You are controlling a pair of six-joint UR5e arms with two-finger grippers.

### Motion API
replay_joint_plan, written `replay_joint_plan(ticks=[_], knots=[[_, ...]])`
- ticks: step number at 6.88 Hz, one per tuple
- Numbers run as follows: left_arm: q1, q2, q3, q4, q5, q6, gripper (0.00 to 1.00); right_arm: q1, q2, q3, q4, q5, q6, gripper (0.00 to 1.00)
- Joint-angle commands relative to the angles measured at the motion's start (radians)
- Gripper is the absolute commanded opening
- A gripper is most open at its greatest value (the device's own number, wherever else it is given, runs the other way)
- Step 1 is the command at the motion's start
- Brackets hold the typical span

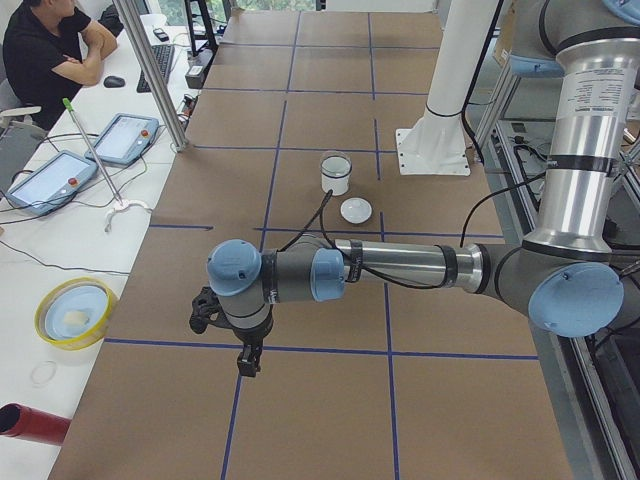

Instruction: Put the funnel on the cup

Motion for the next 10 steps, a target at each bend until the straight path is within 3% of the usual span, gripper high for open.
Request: replay_joint_plan(ticks=[1, 10], knots=[[-0.001, -0.008, 0.028, -0.082, -0.006, 0.000, 1.00, 0.000, 0.000, -0.001, 0.000, 0.000, 0.000, 1.00], [-0.001, 0.003, 0.011, -0.093, -0.006, 0.000, 1.00, 0.000, 0.000, -0.001, 0.000, 0.000, 0.000, 1.00]])
